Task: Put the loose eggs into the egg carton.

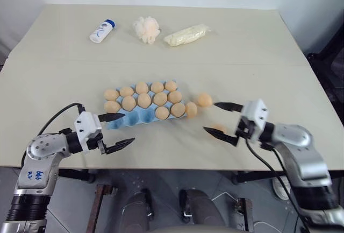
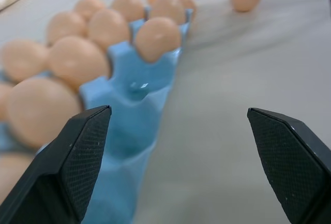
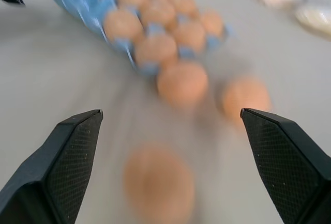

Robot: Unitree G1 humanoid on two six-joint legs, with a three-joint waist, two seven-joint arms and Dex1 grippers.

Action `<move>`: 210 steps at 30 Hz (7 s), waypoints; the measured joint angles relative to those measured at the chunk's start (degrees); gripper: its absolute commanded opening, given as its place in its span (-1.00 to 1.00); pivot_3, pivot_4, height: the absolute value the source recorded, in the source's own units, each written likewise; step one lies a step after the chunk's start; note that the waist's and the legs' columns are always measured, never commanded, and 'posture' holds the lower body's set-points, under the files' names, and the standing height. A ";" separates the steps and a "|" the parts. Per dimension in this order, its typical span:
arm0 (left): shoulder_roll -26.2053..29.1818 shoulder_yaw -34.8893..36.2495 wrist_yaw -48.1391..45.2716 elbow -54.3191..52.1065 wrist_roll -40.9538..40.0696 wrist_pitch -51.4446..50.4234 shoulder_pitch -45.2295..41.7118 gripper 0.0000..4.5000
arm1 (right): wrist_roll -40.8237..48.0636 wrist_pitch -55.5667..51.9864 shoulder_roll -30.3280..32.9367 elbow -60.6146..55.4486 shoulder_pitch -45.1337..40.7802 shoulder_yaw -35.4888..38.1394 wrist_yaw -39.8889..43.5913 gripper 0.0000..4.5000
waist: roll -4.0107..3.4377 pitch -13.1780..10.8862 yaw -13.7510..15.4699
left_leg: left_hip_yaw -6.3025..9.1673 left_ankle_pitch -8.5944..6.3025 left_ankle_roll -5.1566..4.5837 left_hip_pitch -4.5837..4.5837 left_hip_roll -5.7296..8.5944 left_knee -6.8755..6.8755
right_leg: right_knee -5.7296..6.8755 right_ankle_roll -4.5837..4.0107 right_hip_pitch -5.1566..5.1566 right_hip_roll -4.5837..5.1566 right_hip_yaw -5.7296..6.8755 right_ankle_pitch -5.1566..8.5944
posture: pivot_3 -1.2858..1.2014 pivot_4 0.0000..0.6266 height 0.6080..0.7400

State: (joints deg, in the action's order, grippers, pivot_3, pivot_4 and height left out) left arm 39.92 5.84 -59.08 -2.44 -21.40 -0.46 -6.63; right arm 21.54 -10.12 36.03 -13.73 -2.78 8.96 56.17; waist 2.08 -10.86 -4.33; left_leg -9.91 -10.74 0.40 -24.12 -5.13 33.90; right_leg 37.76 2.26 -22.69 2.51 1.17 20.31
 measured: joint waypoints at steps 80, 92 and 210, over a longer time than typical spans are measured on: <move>0.05 5.44 3.90 -3.19 -1.24 -6.02 1.12 1.00 | -6.76 -0.85 -9.26 6.03 -13.20 -8.91 -4.04 1.00 | 0.05 0.03 -0.21 | -0.17 0.06 0.15 -0.32 -0.05 -0.10 | 0.09 -0.09 -0.56 -0.01 0.04 -0.04 | 0.03 -0.52 1.00; -1.08 0.66 1.47 -0.34 -0.75 -5.95 -3.93 1.00 | -6.98 3.88 -5.47 11.13 -9.27 -3.21 -6.87 1.00 | 0.04 0.02 -1.01 | -0.08 0.09 0.12 0.07 -0.08 0.10 | 0.16 -0.02 -0.11 -0.14 -0.05 -0.10 | 0.03 -0.52 1.00; -3.47 4.11 8.39 -8.16 -1.03 -7.02 4.65 1.00 | -12.66 16.97 -17.06 53.13 -38.99 -17.75 9.12 0.81 | 0.03 0.01 -0.63 | 0.00 0.15 0.15 0.10 -0.08 0.08 | 0.16 -0.08 -0.10 -0.15 -0.01 -0.16 | 0.03 -0.52 1.00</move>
State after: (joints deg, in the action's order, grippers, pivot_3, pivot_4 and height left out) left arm 36.45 9.95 -50.69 -10.60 -22.42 -7.48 -1.98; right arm 8.88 6.85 18.97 39.39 -41.76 -8.79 65.29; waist 2.11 -10.85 -4.96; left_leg -9.91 -10.59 0.55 -24.02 -5.21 33.98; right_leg 37.91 2.18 -22.79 2.36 1.16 20.15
